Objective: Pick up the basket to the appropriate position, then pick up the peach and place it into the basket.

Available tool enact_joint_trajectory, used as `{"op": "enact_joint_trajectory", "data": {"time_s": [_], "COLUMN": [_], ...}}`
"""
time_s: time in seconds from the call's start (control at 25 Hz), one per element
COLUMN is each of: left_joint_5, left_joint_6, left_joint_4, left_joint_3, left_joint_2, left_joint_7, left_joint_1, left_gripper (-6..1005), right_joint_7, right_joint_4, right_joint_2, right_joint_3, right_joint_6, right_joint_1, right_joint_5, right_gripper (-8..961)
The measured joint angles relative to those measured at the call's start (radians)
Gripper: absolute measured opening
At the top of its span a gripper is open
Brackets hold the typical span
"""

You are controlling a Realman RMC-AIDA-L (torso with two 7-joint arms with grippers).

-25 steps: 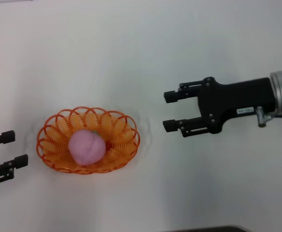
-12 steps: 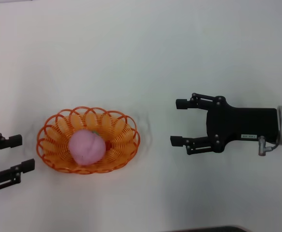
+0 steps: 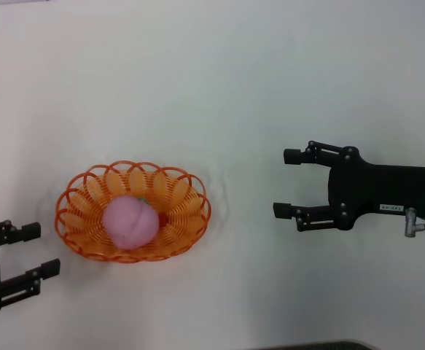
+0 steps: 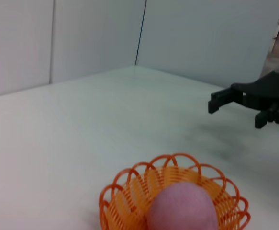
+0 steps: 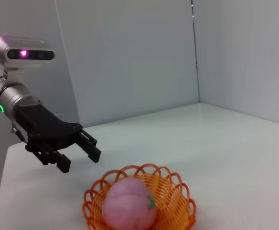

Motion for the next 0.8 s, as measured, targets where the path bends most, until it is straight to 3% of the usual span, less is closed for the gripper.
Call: {"op": "enact_joint_trajectory", "data": {"time_s": [0.8], "left_joint_5": [0.019], "left_joint_6": [-0.032], "left_joint_4": [-0.023], "left_joint_3": [-0.008], "left_joint_2": [-0.006], "left_joint_7": [0.011], "left_joint_1": [-0.003], "left_gripper": [642], "right_joint_7": [0.001], "right_joint_4": [0.005], "right_joint_2": [-0.003], "right_joint_3": [0.001], "right_joint_6": [0.068], "right_joint_1": [-0.011], "right_joint_5": [-0.009], "right_gripper": [944]}}
